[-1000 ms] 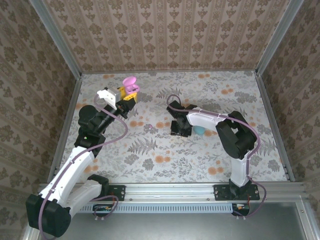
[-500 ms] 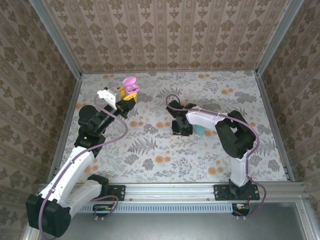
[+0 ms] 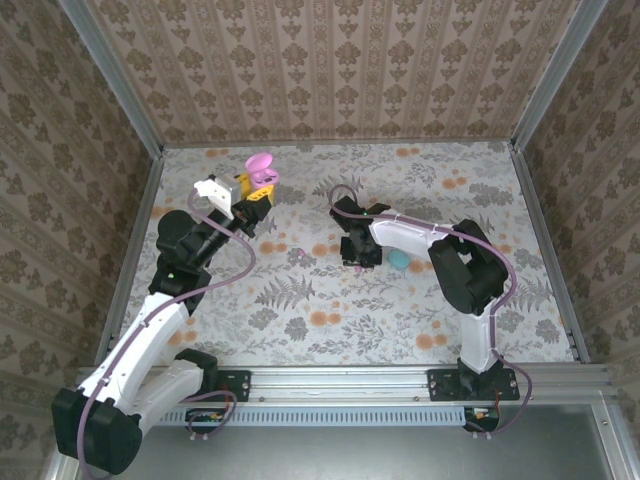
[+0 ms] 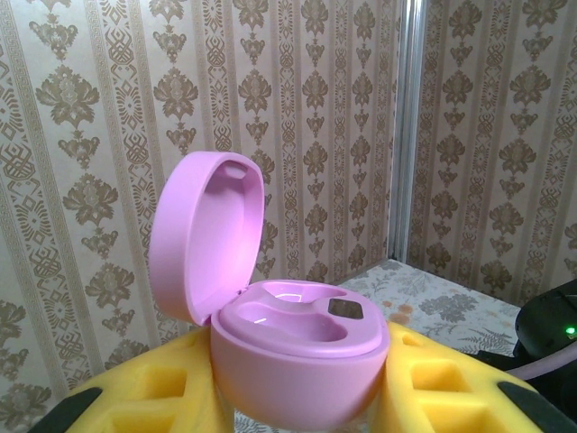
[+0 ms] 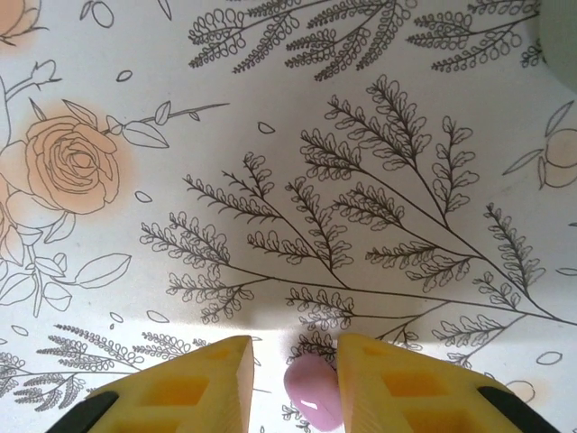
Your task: Insert the wireless bluetooth earbuds into the charging case
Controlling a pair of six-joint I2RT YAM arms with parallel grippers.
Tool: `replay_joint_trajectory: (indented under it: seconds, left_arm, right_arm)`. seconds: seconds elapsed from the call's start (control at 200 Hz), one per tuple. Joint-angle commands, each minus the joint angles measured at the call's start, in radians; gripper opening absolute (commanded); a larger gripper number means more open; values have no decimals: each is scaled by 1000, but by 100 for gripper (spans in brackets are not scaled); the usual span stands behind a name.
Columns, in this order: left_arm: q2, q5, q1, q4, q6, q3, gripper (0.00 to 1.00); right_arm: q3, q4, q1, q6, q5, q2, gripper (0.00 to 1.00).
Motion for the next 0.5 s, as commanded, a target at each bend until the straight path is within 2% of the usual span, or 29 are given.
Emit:
replay_joint_trajectory:
  seconds: [0.0, 0.295, 0.495]
  left_arm:
    - [-4, 8, 6, 20, 4, -5, 34]
    - [1, 10, 7, 24, -2, -4, 34]
    - [2, 9, 7, 26, -4, -1, 34]
  right_arm:
    - [25, -49, -4, -19, 14, 25, 33]
    - [56, -100, -2, -91, 27, 49, 33]
    - [57, -111, -1, -114, 26, 51, 30]
